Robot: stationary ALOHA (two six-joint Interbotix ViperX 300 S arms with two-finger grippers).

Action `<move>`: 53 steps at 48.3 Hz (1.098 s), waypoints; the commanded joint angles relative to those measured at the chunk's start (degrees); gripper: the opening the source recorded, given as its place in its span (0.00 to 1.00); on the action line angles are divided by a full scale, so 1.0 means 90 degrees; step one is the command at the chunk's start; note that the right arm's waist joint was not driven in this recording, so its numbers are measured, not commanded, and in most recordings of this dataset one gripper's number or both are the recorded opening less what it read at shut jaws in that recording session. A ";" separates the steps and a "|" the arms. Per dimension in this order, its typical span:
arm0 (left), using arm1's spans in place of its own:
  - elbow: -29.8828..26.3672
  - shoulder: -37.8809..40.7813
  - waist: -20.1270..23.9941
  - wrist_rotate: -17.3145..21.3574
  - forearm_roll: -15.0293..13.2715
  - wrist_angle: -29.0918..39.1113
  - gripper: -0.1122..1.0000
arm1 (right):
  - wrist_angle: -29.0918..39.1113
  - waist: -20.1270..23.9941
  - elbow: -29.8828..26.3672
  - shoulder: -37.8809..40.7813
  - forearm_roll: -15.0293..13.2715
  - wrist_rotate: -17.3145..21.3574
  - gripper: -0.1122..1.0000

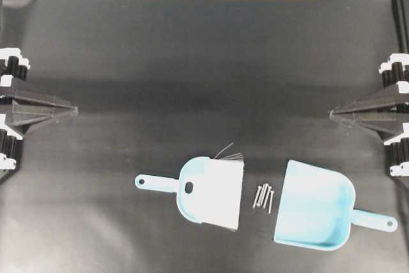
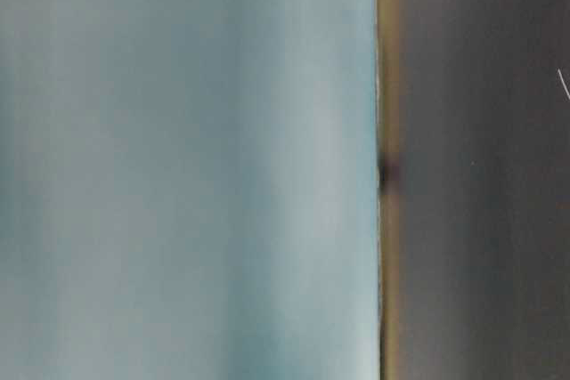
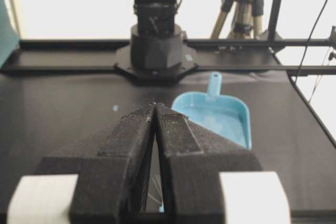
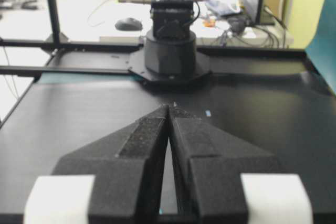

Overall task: Hold the dustpan with a person, while the left arm uses a hand brush to gather the screws into the dustpan.
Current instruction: 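Move the left gripper toward the blue brush handle and grasp it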

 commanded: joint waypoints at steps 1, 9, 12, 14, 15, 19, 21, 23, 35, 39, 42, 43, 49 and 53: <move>-0.0010 0.0420 -0.0107 -0.0049 0.0283 0.0322 0.15 | 0.0000 0.0000 -0.0039 0.0049 0.0010 0.0020 0.14; -0.0098 0.1338 -0.0186 -0.0059 0.0283 0.0391 0.10 | 0.1592 0.0000 -0.0010 -0.0166 0.0010 0.0020 0.10; -0.0186 0.1650 -0.0244 -0.0049 0.0283 0.0391 0.10 | 0.2256 0.0010 -0.0020 -0.0322 0.0020 0.0059 0.10; -0.0244 0.1836 -0.0273 -0.0049 0.0283 0.0381 0.10 | 0.2510 0.0000 -0.0010 -0.0459 0.0010 0.0059 0.10; -0.0273 0.1934 -0.0283 -0.0049 0.0283 0.0381 0.10 | 0.2607 0.0010 0.0000 -0.0527 0.0010 0.0059 0.10; -0.0361 0.2266 -0.0322 -0.0049 0.0283 0.0342 0.10 | 0.2910 0.0000 0.0020 -0.0869 0.0010 0.0000 0.10; -0.0391 0.2393 -0.0352 -0.0049 0.0283 0.0264 0.10 | 0.3057 0.0000 0.0078 -0.1064 0.0010 -0.0010 0.10; -0.0391 0.2500 -0.0361 -0.0049 0.0283 0.0146 0.10 | 0.3203 0.0000 0.0117 -0.1260 0.0000 -0.0020 0.10; -0.0156 0.3213 -0.0723 -0.0068 0.0283 -0.1074 0.18 | 0.4258 0.0000 0.0459 -0.2344 -0.0029 -0.0020 0.10; -0.0049 0.3574 -0.0811 -0.0117 0.0283 -0.1445 0.36 | 0.4453 0.0000 0.0596 -0.2549 -0.0029 -0.0020 0.10; -0.0010 0.3848 -0.0820 -0.0186 0.0283 -0.1670 0.53 | 0.4561 0.0000 0.0664 -0.2656 -0.0029 -0.0020 0.10; 0.0000 0.3955 -0.0820 -0.0215 0.0283 -0.1748 0.59 | 0.4580 0.0000 0.0684 -0.2686 -0.0029 -0.0020 0.10; 0.0020 0.4531 -0.0811 -0.0391 0.0283 -0.2246 0.86 | 0.4609 0.0010 0.0713 -0.2754 -0.0029 0.0068 0.10; 0.0010 0.5029 -0.0811 -0.0586 0.0283 -0.2676 0.87 | 0.4600 0.0000 0.0703 -0.2793 -0.0039 0.0078 0.10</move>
